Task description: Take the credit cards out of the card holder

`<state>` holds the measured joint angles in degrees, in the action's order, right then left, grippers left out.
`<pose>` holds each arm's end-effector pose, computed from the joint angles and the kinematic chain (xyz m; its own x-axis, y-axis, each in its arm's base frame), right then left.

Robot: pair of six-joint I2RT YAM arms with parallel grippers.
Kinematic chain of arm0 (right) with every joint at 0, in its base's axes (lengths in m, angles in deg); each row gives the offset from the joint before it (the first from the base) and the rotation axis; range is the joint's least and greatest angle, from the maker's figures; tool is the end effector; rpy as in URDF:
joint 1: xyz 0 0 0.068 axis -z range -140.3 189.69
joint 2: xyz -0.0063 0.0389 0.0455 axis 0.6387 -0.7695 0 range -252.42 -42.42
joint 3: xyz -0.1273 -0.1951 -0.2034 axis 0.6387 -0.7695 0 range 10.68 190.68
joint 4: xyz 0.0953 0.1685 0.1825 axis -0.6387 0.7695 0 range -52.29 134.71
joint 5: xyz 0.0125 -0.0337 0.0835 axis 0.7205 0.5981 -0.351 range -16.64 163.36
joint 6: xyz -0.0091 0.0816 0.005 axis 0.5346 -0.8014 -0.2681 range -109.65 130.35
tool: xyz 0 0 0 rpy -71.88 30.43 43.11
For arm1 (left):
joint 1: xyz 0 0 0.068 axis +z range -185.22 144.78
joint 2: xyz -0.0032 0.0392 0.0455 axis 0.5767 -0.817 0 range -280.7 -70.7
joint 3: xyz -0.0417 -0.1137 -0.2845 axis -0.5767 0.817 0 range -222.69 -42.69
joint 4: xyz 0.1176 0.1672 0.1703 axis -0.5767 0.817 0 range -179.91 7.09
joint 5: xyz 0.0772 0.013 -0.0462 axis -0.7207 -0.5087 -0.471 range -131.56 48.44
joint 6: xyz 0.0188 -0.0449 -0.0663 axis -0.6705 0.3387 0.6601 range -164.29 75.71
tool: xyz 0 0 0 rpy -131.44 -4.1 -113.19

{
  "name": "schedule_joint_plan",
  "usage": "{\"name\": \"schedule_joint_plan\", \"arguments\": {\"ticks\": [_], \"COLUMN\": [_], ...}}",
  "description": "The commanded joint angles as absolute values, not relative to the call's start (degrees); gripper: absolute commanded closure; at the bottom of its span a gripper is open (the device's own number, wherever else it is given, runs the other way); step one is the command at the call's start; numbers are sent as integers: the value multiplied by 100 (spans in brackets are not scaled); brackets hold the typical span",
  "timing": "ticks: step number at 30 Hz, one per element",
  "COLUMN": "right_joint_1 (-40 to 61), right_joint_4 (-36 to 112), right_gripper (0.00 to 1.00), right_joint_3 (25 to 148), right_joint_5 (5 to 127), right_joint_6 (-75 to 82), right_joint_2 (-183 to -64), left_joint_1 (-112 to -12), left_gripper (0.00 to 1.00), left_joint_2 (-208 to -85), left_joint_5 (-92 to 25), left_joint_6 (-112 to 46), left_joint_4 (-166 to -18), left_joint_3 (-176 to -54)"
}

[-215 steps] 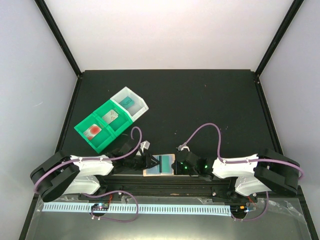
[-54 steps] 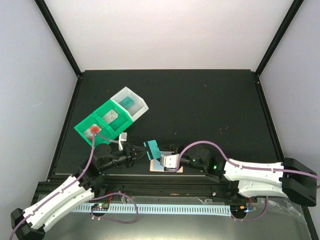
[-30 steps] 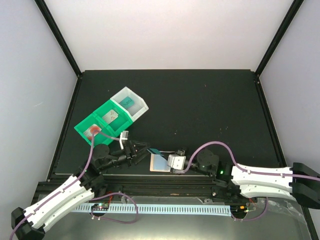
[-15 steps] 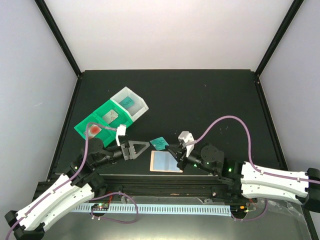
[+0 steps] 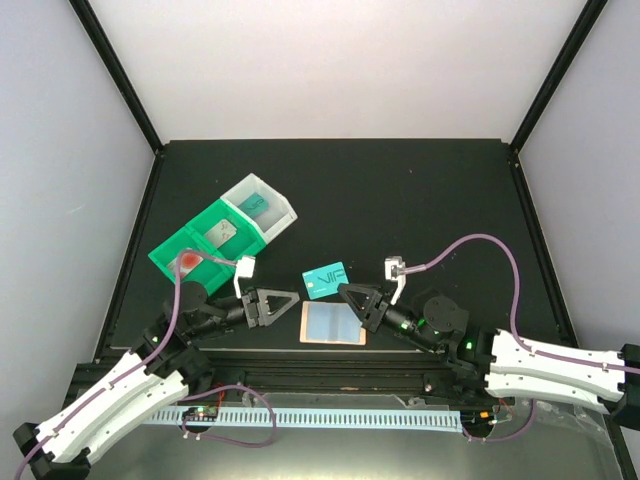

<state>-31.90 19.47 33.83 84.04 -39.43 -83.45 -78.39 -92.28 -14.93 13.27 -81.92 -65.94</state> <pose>0.0736 0.1791 0.2927 -0.6661 0.3750 -0.6448 -0.5657 0.3094 0.7643 0.0690 -0.1089 0.2764 -0.8334 -0.2526 -0.4915 0.4346 0.2498 -0.8653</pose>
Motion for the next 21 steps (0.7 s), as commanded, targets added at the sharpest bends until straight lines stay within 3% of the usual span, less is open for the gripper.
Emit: {"name": "schedule_joint_plan", "arguments": {"ticks": [1, 9, 15, 20, 21], "right_joint_1": [-3220, -3220, -3215, -3220, -3220], "right_joint_4": [1202, 208, 43, 476, 494], "right_gripper": [99, 99, 99, 99, 99], "right_joint_3": [3143, 2985, 2988, 3124, 3120], "right_joint_5": [8611, 8058, 7882, 7849, 7844], "right_joint_6": [-4654, -5405, -5626, -5587, -5596], "right_joint_2": [-8221, -8537, -8797, -8821, -8825], "left_joint_1": [-7811, -7817, -7819, -7819, -7819], "left_gripper": [37, 45, 72, 97, 98], "left_joint_2": [-9103, -9218, -9310, -9264, -9255], "left_joint_5": [-1220, -977, -883, -964, -999], "left_joint_6": [1720, 2239, 2654, 2626, 2586], "left_joint_4": [-9019, -10120, -10906, -10750, -10679], "left_joint_3": [-6411, -6055, -5800, -5838, -5848]}}
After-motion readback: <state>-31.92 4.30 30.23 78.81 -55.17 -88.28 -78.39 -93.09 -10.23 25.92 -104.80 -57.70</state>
